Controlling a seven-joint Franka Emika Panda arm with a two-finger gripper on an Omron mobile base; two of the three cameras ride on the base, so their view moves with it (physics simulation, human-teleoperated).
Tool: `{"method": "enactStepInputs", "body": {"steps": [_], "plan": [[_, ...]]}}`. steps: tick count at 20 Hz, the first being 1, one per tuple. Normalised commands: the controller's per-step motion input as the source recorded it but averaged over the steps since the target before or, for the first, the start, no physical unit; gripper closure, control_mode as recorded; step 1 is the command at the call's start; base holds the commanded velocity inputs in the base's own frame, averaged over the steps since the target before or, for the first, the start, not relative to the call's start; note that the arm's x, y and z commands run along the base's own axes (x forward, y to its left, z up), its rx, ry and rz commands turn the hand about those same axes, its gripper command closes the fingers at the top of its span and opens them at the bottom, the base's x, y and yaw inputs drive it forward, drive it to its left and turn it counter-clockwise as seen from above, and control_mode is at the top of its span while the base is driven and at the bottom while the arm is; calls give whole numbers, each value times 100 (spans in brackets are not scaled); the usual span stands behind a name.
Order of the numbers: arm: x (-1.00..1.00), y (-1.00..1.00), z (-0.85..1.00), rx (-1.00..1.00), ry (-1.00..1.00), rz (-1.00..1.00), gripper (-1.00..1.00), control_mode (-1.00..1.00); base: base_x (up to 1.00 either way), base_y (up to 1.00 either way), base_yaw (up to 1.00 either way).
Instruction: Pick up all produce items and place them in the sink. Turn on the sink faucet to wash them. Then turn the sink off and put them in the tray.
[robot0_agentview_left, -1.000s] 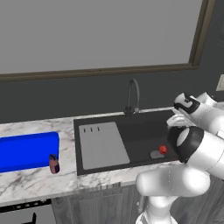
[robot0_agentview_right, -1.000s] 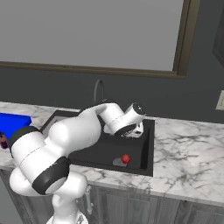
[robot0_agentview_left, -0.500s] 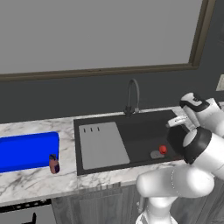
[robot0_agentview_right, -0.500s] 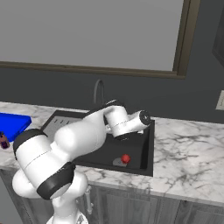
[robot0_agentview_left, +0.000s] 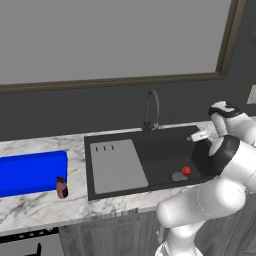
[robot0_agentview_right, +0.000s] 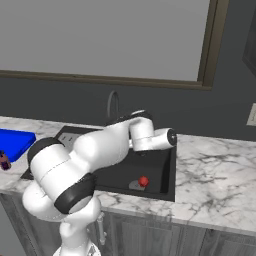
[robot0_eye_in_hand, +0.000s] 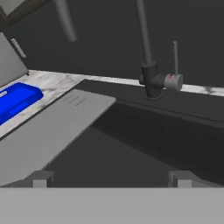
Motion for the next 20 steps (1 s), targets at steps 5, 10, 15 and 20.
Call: {"method": "enactStepInputs", "body": {"steps": [5,10,15,20], "plan": [[16,9,2,8,-8,3,-100,-100,0,0,0],[27,1,0,12,0,0,-100,-100,0,0,0],[25,1,0,10,-4,0,-100,-100,0,0,0],[30,1,0,2,-7,0,-100,-100,0,0,0]]}}
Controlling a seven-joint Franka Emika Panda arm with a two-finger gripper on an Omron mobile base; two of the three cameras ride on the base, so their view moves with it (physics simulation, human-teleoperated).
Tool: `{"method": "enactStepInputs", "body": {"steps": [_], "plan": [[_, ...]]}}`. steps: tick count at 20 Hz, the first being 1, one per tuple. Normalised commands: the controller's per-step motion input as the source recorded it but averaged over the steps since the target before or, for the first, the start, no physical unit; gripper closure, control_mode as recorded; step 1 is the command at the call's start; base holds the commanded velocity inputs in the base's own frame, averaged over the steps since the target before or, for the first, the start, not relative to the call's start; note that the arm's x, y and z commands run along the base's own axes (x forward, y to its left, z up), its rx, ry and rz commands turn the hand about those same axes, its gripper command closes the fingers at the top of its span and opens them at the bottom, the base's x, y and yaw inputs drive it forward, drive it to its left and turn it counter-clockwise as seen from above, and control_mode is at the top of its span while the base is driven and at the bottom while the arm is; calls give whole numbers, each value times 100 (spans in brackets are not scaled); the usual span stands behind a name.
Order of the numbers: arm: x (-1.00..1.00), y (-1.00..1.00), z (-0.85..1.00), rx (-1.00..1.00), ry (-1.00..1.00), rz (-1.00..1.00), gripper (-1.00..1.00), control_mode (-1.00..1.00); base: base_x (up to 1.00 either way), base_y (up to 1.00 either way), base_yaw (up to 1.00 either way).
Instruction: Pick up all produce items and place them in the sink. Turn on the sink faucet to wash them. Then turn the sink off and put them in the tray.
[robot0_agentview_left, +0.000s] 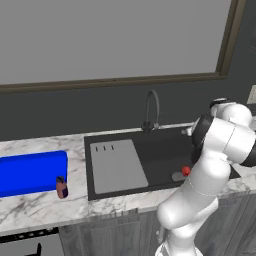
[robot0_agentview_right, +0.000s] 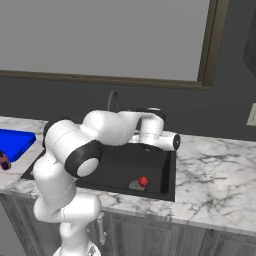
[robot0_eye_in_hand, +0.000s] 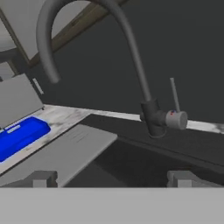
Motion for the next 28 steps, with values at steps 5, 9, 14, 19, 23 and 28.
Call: {"method": "enactStepInputs", "body": {"steps": [5,9,14,19,23,28], "plan": [[38,5,0,3,-9,1,-100,-100,0,0,0],[33,15,0,1,-13,5,-100,-100,0,0,0],[33,15,0,0,-7,6,-100,-100,0,0,0],[31,11,0,0,-3,7,-100,-100,0,0,0],[31,5,0,0,-2,8,-100,-100,0,0,0],[30,16,0,0,-5,8,-100,-100,0,0,0]]}}
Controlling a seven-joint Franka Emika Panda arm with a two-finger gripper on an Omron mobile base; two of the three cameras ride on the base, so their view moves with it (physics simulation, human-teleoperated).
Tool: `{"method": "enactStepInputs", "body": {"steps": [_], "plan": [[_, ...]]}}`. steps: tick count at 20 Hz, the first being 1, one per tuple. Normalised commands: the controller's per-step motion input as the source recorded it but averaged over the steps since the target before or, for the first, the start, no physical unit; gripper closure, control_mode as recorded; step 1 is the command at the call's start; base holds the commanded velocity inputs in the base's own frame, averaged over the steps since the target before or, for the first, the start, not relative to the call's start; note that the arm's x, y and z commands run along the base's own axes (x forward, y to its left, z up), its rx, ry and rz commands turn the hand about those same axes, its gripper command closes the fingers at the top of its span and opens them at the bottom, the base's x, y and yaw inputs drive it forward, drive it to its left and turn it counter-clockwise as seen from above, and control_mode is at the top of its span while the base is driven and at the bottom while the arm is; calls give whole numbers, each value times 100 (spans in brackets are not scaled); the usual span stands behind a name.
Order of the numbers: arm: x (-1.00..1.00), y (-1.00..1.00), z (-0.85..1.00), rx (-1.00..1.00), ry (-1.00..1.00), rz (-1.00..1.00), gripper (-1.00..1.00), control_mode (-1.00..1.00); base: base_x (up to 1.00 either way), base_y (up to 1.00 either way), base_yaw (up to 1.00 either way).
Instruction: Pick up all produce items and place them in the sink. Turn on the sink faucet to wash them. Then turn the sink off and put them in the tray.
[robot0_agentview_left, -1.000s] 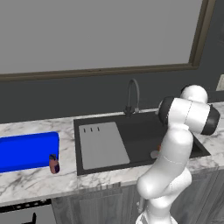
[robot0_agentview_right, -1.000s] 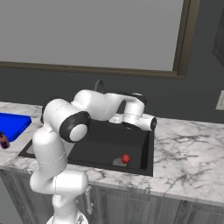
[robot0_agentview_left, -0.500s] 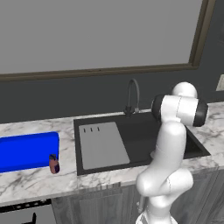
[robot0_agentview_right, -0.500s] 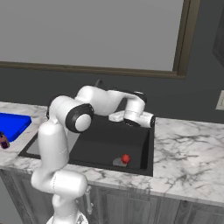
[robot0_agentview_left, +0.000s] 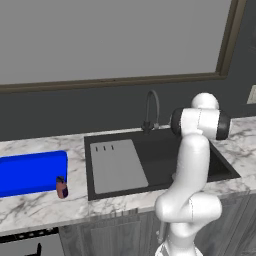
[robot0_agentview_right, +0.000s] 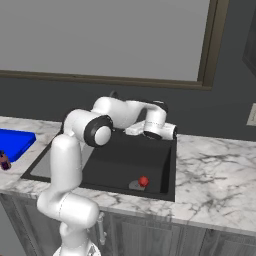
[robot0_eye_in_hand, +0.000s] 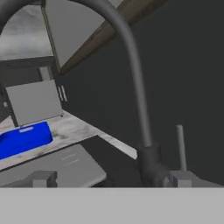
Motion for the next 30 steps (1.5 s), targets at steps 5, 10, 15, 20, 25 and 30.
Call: {"method": "enactStepInputs", "body": {"steps": [5,10,15,20,25,30], "plan": [[34,16,-2,0,-9,6,-100,-100,0,0,0],[30,12,-9,0,-10,7,-100,-100,0,0,0],[31,8,-17,0,-7,7,-100,-100,0,0,0],[35,0,-11,0,-2,4,-100,-100,0,0,0],[38,0,-8,0,0,1,-100,-100,0,0,0],[29,0,-14,0,0,2,-100,-100,0,0,0]]}}
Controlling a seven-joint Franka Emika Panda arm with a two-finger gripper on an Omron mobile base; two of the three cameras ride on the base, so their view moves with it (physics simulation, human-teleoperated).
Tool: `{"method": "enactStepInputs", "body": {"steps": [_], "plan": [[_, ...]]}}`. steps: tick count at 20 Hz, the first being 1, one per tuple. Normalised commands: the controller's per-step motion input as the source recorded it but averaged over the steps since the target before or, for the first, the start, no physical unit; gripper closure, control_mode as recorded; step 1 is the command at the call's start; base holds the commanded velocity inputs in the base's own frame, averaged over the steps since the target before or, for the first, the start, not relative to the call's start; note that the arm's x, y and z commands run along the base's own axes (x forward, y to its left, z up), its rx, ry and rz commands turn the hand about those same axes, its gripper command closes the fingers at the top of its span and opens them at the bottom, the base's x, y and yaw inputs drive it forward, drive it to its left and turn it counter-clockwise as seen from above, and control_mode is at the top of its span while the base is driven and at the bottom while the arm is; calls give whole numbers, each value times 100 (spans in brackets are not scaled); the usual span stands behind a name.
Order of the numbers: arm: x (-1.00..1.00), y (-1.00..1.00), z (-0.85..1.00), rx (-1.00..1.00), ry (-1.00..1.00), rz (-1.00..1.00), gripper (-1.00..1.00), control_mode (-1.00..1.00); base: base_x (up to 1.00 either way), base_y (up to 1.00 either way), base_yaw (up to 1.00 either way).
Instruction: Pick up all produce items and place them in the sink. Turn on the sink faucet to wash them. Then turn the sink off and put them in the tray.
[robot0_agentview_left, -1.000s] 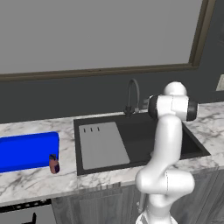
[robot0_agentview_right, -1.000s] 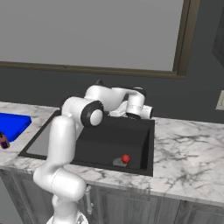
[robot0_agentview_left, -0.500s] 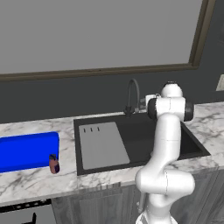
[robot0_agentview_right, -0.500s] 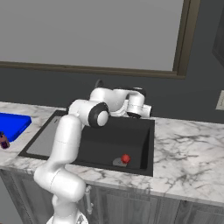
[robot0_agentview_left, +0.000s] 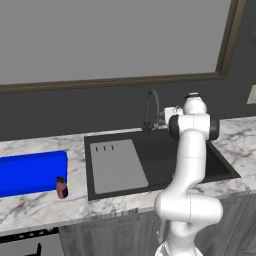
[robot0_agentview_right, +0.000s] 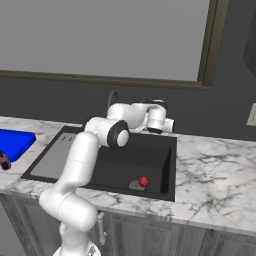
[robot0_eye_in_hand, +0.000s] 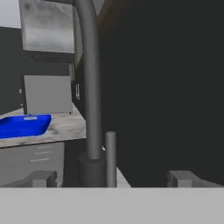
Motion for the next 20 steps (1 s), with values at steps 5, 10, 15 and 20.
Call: {"method": "enactStepInputs", "body": {"steps": [5,10,15,20], "plan": [[25,0,-13,0,0,2,-100,-100,0,0,0],[3,6,-2,0,0,0,-100,-100,0,0,0],[0,20,-1,0,0,0,-100,-100,0,0,0],[0,26,-3,-1,0,0,-100,-100,0,0,0]]}}
